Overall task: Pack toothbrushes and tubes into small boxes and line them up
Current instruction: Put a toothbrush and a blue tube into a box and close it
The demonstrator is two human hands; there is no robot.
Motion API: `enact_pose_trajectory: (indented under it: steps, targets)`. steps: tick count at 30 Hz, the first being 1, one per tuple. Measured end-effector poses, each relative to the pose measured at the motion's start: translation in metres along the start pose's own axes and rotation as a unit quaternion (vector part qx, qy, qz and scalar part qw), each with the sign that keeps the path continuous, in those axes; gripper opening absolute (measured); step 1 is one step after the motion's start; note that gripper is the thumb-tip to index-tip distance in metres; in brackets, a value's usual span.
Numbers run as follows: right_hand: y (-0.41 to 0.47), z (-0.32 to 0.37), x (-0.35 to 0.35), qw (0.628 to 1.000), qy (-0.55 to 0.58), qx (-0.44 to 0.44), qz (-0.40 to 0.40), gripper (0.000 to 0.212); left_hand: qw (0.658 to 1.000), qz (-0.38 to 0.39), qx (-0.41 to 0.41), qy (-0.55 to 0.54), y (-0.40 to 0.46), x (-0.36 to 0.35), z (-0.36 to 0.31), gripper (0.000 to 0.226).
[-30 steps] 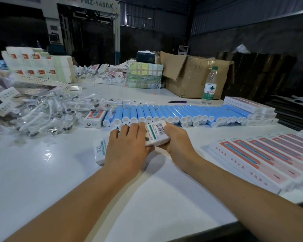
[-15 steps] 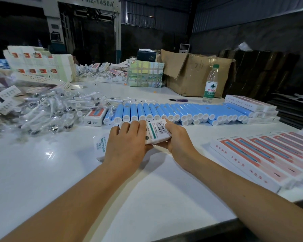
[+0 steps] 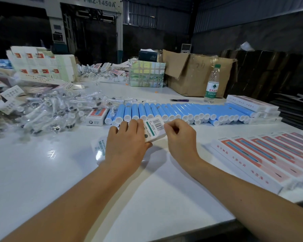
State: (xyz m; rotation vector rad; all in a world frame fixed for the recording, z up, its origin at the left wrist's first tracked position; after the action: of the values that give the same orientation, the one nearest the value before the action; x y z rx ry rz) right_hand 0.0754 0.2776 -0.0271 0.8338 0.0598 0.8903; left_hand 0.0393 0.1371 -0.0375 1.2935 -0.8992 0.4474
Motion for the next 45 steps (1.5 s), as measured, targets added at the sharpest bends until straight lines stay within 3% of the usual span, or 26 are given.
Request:
enact_pose_trajectory:
  steps: [3, 11, 23, 27, 30, 32, 33, 34, 36, 37, 38, 39, 41, 43, 45]
  targets:
    - [-0.005, 0.006, -0.003, 0.999, -0.026, 0.044, 0.016, 0.022, 1.0, 0.003, 0.01, 0.012, 0.0, 0.002, 0.002, 0.071]
    - [0.0, -0.001, -0.002, 0.99, 0.089, -0.111, 0.02, 0.008, 0.999, -0.005, -0.019, 0.04, -0.004, 0.008, -0.003, 0.071]
    - [-0.001, -0.002, -0.005, 0.997, 0.04, -0.049, 0.034, 0.026, 0.998, 0.025, -0.028, 0.054, -0.006, 0.007, -0.006, 0.069]
    - [0.002, -0.003, -0.005, 0.989, 0.112, -0.097, 0.03, 0.023, 0.999, 0.033, -0.007, 0.016, -0.001, 0.013, -0.002, 0.065]
    - [0.006, -0.002, 0.002, 0.965, 0.224, -0.138, -0.023, 0.028, 0.989, 0.057, 0.049, -0.125, 0.009, 0.025, 0.003, 0.055]
    - [0.007, -0.003, 0.005, 0.963, 0.229, -0.141, -0.032, 0.028, 0.938, 0.072, 0.105, -0.321, 0.015, 0.039, 0.009, 0.042]
    - [0.007, -0.003, 0.004, 0.964, 0.222, -0.141, -0.024, 0.028, 0.889, 0.084, 0.142, -0.428, 0.018, 0.042, 0.012, 0.034]
    - [0.006, -0.003, 0.003, 0.966, 0.218, -0.14, -0.013, 0.028, 0.814, 0.108, 0.195, -0.536, 0.021, 0.043, 0.015, 0.029]
    - [0.004, -0.002, 0.0, 0.967, 0.217, -0.131, 0.01, 0.027, 0.594, 0.188, 0.31, -0.718, 0.021, 0.038, 0.016, 0.03]
    - [0.003, -0.001, -0.001, 0.97, 0.211, -0.119, 0.026, 0.026, 0.488, 0.227, 0.346, -0.769, 0.019, 0.032, 0.014, 0.031]
    - [0.002, 0.0, -0.003, 0.973, 0.201, -0.106, 0.049, 0.024, 0.411, 0.252, 0.367, -0.795, 0.016, 0.027, 0.012, 0.034]
    - [0.0, 0.002, -0.006, 0.974, 0.188, -0.097, 0.081, 0.021, 0.366, 0.267, 0.381, -0.806, 0.013, 0.022, 0.01, 0.036]
    - [-0.005, 0.006, -0.015, 0.971, 0.151, -0.088, 0.164, 0.016, 0.319, 0.277, 0.399, -0.814, 0.007, 0.016, 0.005, 0.038]
    - [-0.008, 0.011, -0.022, 0.966, 0.102, -0.072, 0.225, 0.041, 0.29, 0.281, 0.398, -0.824, 0.005, 0.012, -0.002, 0.037]
    - [-0.008, 0.016, -0.026, 0.969, 0.063, -0.036, 0.238, 0.066, 0.288, 0.272, 0.398, -0.827, 0.005, 0.009, -0.005, 0.035]
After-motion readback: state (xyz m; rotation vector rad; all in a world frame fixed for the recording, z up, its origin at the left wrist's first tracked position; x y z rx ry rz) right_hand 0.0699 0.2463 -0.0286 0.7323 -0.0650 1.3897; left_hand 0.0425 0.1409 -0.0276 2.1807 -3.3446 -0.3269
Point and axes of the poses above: each hand's wrist, its own y-axis towards the middle knuckle, its own x-axis out of the back of the hand, z = x × y, the point moved 3 cm from there along y, towards the middle knuckle, and after that the axes turned 9 degrees about x, right-handed, at the moved point
